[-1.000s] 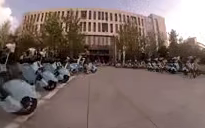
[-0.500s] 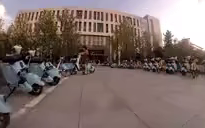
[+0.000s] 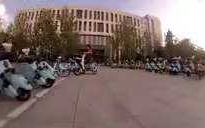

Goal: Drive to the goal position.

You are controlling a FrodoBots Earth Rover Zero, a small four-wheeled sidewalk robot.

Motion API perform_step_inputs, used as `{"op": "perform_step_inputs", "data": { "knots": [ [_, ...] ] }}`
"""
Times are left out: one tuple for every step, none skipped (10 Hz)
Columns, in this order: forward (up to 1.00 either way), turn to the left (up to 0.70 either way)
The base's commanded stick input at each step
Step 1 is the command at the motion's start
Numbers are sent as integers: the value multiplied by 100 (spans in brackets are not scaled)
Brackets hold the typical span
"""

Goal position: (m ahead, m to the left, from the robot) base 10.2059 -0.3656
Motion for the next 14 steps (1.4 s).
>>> {"op": "perform_step_inputs", "data": {
  "knots": [
    [70, -14],
    [70, -14],
    [70, -14],
    [70, -14],
    [70, -11],
    [70, 0],
    [70, 0],
    [70, 0],
    [70, 0],
    [70, 0],
    [70, 0],
    [70, 0],
    [70, 0],
    [70, 0]
  ]
}}
